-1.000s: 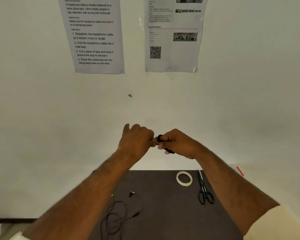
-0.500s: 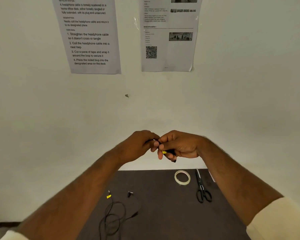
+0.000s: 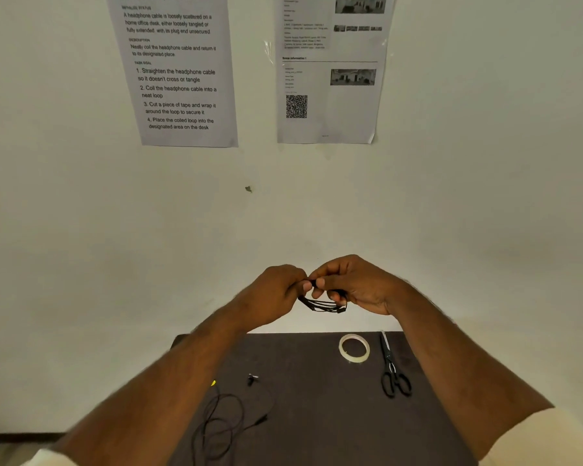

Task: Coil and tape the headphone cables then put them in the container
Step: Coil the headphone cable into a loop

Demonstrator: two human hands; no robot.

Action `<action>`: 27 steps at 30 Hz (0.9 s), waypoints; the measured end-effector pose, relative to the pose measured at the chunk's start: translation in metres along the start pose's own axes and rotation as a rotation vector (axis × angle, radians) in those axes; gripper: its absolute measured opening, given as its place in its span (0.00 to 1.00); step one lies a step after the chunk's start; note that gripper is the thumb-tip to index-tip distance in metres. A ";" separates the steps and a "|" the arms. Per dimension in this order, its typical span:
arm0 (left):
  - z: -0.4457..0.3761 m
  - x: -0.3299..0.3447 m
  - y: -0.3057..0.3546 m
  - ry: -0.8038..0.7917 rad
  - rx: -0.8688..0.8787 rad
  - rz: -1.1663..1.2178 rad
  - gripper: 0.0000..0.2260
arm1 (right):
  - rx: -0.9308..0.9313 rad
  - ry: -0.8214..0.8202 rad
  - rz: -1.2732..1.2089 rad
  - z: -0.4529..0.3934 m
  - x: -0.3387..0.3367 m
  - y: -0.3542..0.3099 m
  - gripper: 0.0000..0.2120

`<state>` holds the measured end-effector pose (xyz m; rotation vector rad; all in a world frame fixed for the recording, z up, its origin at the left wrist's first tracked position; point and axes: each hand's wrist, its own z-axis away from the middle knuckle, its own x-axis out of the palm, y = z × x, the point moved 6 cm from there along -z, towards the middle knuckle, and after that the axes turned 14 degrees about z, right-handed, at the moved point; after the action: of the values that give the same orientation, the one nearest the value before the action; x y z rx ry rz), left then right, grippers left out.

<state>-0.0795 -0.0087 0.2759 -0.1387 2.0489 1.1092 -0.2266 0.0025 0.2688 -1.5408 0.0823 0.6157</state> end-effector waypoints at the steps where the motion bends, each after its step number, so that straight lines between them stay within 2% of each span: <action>1: 0.000 0.000 -0.001 0.030 -0.034 0.084 0.14 | -0.018 0.033 0.008 0.000 0.001 0.000 0.08; 5: 0.006 0.010 -0.007 0.189 -0.247 0.505 0.12 | -0.062 0.191 -0.058 0.002 0.001 0.000 0.07; 8: 0.008 0.020 -0.008 0.255 -0.363 0.672 0.12 | -0.083 0.311 -0.010 0.004 -0.001 0.003 0.06; 13: 0.005 0.020 -0.003 0.359 -0.404 0.736 0.11 | -0.139 0.384 0.228 0.005 0.003 0.002 0.14; 18: 0.000 0.019 -0.005 0.440 -0.459 0.823 0.10 | -0.254 0.461 0.608 0.009 0.009 -0.003 0.16; 23: -0.001 0.013 -0.003 0.492 -0.432 0.821 0.09 | -0.372 0.507 0.586 0.011 0.007 -0.001 0.18; 27: -0.003 0.006 -0.007 0.532 -0.442 0.830 0.09 | -0.415 0.467 0.630 0.007 0.017 0.004 0.20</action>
<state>-0.0825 -0.0131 0.2680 0.2554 2.3437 2.2289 -0.2162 0.0142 0.2589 -2.0543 0.8657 0.7795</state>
